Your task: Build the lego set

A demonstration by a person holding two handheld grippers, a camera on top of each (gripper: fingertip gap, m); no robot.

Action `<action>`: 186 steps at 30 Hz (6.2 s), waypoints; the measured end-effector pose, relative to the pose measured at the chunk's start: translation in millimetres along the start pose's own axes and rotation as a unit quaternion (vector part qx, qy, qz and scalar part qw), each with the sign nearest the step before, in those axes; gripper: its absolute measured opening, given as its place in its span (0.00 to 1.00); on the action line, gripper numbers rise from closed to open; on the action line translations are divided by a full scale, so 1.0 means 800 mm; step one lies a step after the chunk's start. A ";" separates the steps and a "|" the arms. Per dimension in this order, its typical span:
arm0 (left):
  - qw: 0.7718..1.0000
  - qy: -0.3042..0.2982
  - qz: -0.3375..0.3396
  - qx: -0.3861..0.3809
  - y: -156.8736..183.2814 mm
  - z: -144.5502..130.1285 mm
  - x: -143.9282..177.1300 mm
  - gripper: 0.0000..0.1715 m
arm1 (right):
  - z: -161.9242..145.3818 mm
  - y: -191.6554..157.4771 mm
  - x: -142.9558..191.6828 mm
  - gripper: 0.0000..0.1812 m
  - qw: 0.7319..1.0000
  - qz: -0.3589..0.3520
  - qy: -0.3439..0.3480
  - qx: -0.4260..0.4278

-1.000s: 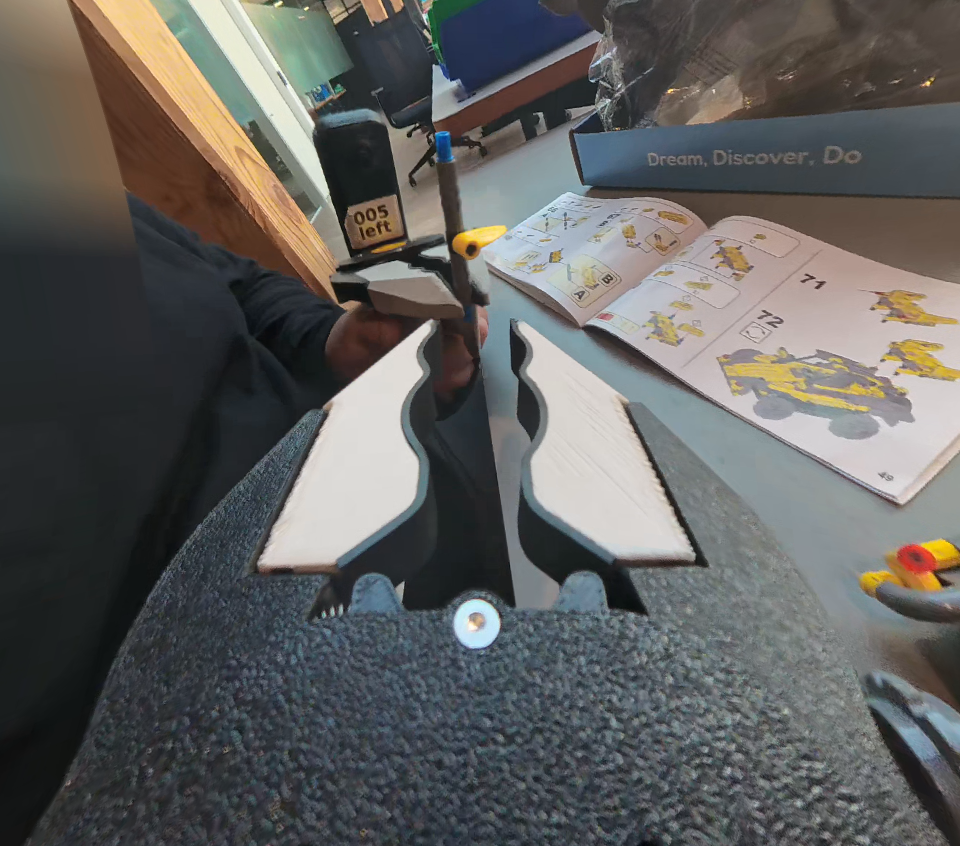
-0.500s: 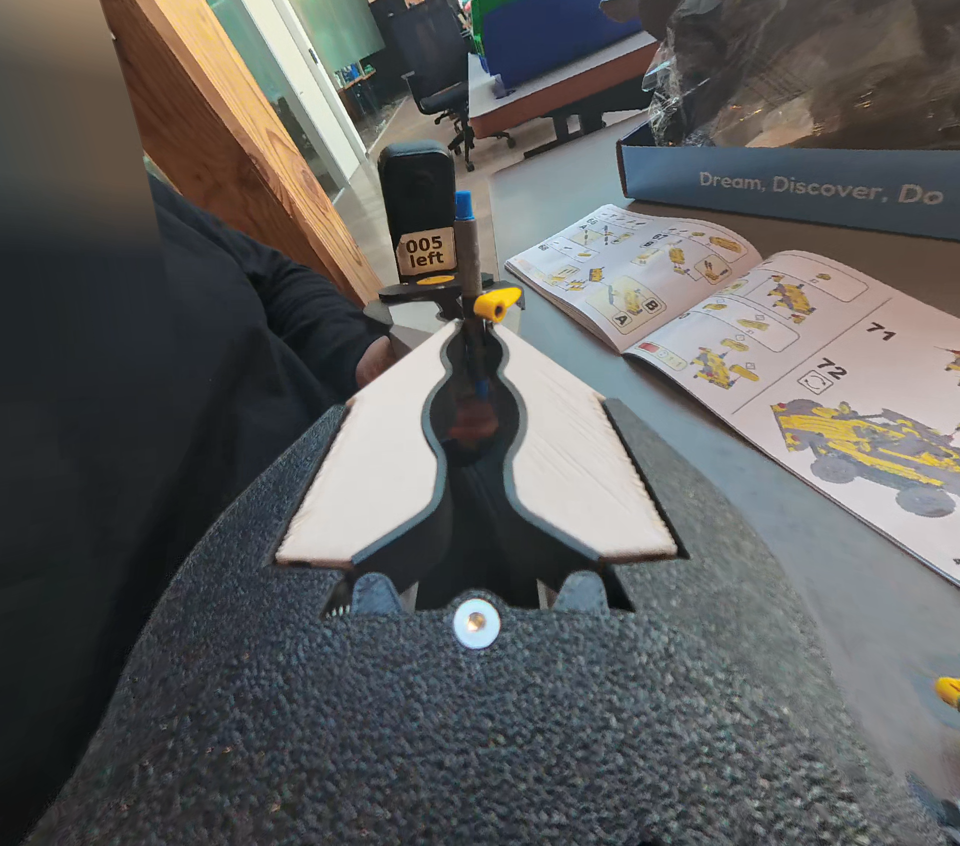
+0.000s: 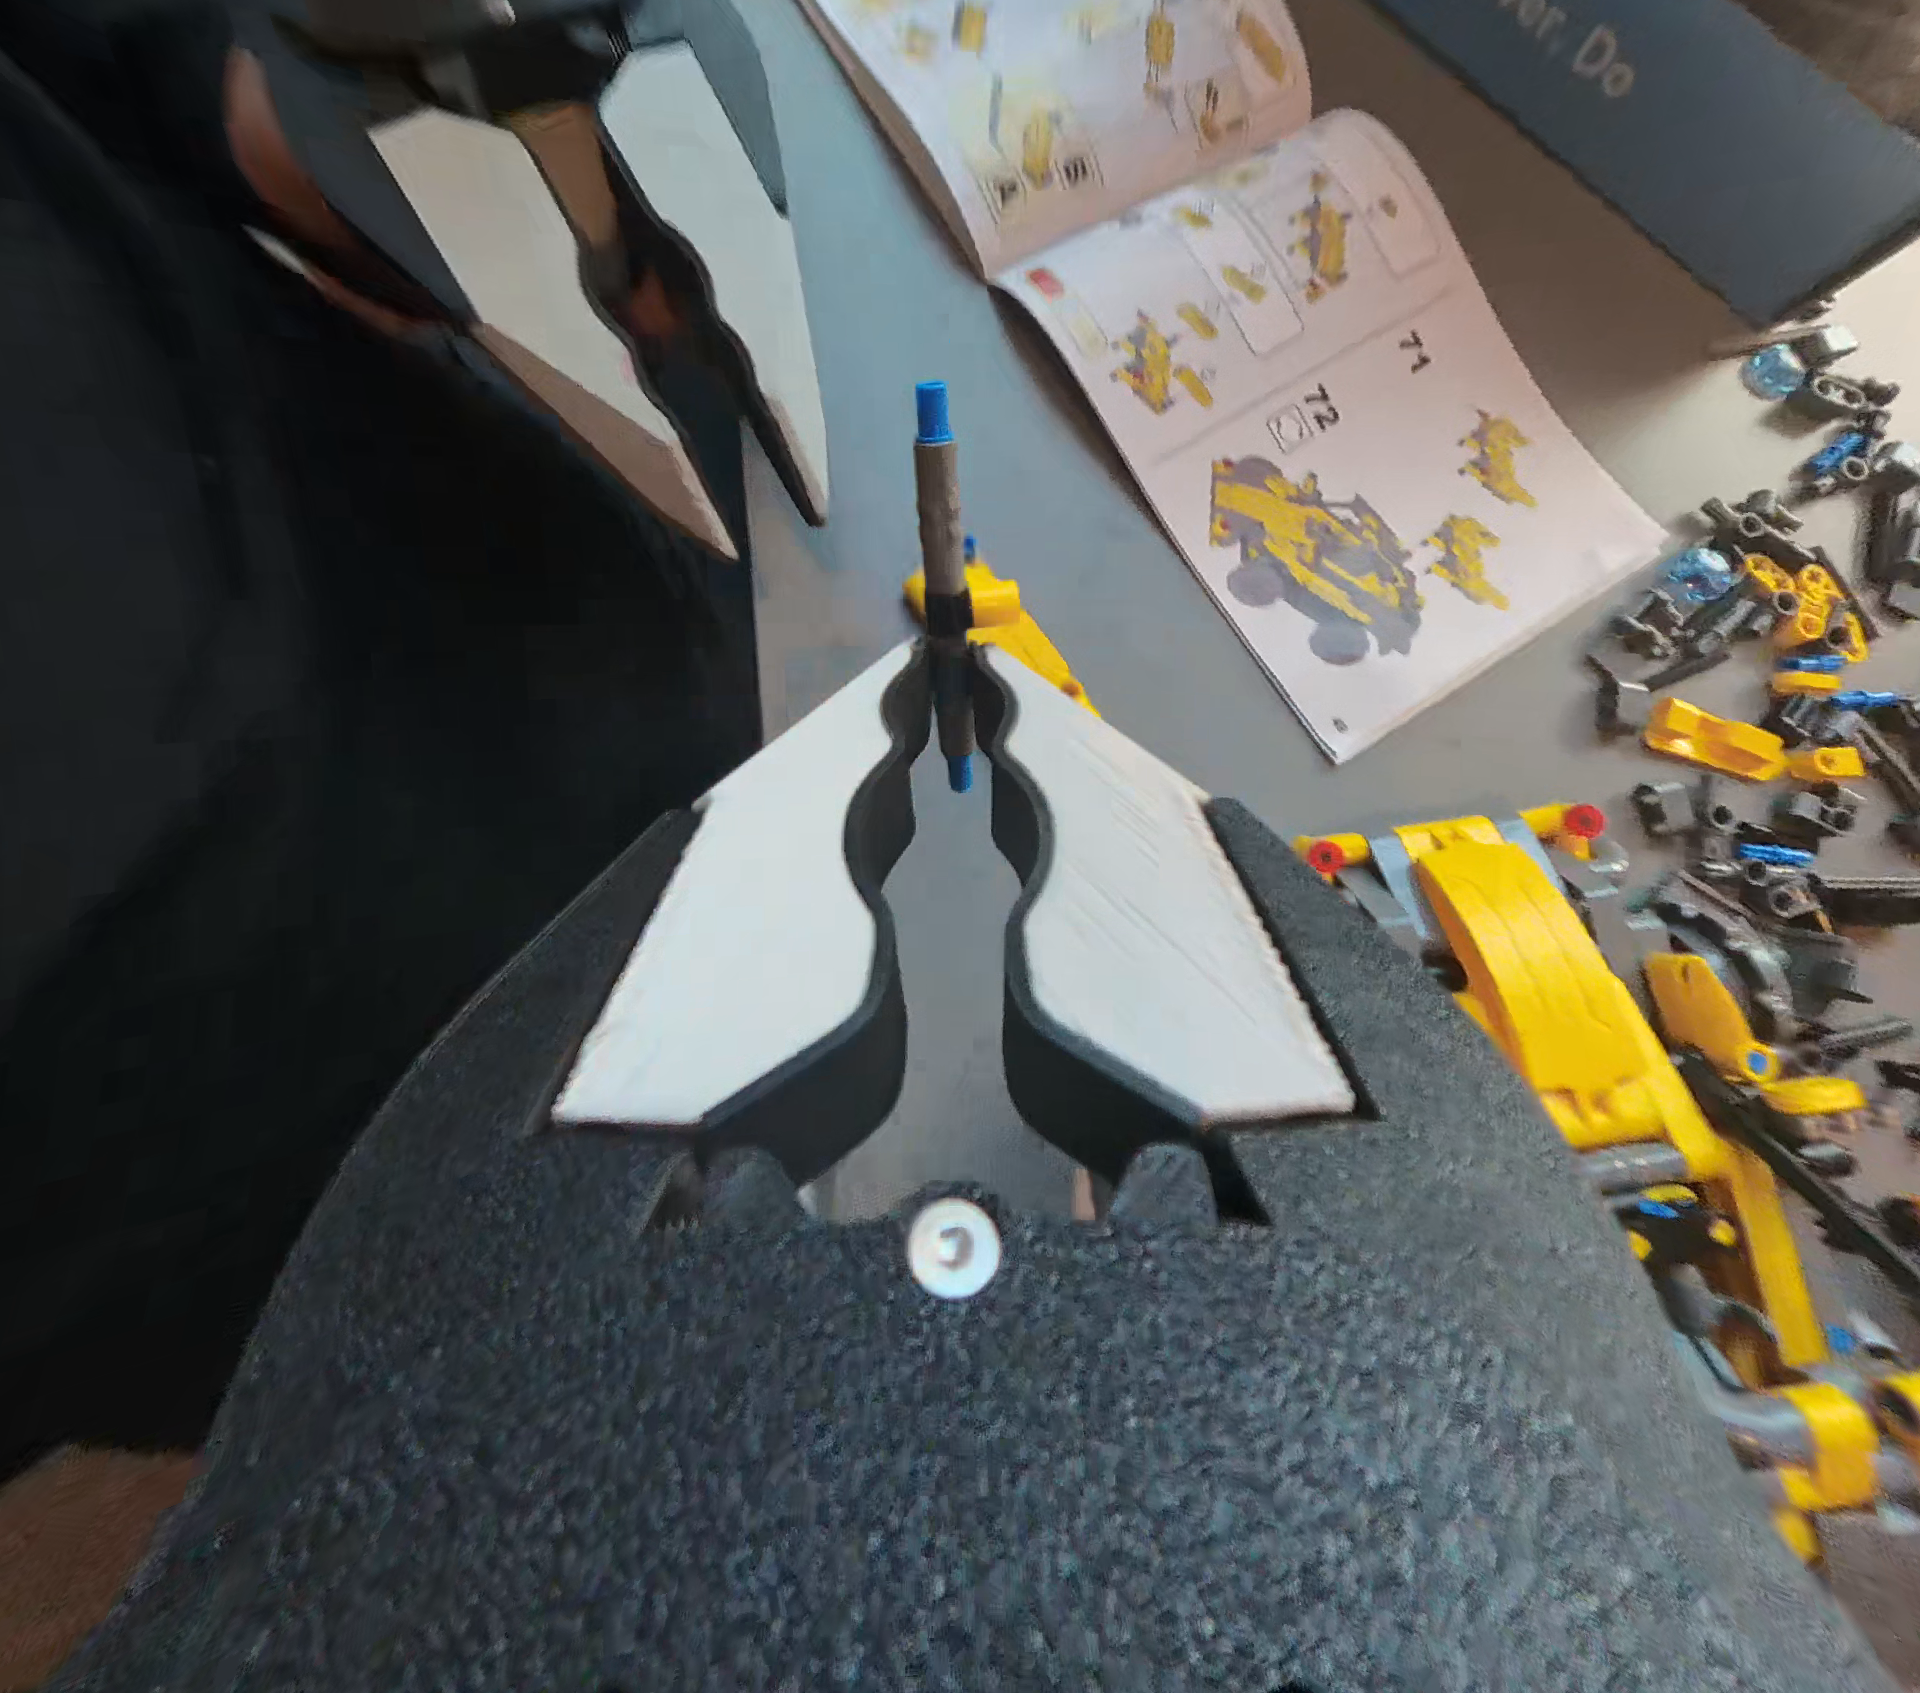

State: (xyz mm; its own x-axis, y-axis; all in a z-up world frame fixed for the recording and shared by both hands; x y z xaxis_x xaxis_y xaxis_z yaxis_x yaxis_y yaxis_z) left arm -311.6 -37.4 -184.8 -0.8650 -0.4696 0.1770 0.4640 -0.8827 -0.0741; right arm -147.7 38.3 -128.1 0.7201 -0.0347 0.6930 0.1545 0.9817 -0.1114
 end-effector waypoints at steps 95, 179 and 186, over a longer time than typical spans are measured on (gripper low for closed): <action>0.936 -0.223 -0.085 -0.259 -0.048 0.003 -0.025 0.19 | -0.025 -0.028 -0.039 0.09 0.971 -0.152 -0.021 0.185; 0.951 -0.252 -0.166 -0.073 -0.048 0.007 -0.037 0.13 | -0.037 -0.006 -0.054 0.04 0.982 -0.042 -0.087 0.164; 0.944 -0.277 -0.159 -0.079 -0.052 -0.005 -0.045 0.03 | -0.034 0.000 -0.050 0.15 0.989 -0.043 -0.071 0.120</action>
State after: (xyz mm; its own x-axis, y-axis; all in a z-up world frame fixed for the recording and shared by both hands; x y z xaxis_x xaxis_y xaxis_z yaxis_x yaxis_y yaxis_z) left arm -300.7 15.7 -192.1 -0.7029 -0.1378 0.6978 0.1264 -0.9896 -0.0681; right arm -157.9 34.2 -175.0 0.6058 -0.1106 0.7879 0.0334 0.9930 0.1137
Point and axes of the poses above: each gripper's, where its closed fingertips meet, x back along the fingers, z out of its top, y = z × x across the jaws, the point moved 9 cm from there along x, back along the fingers, and after that the axes turned 11 degrees about -x, right-handed, at the moved point
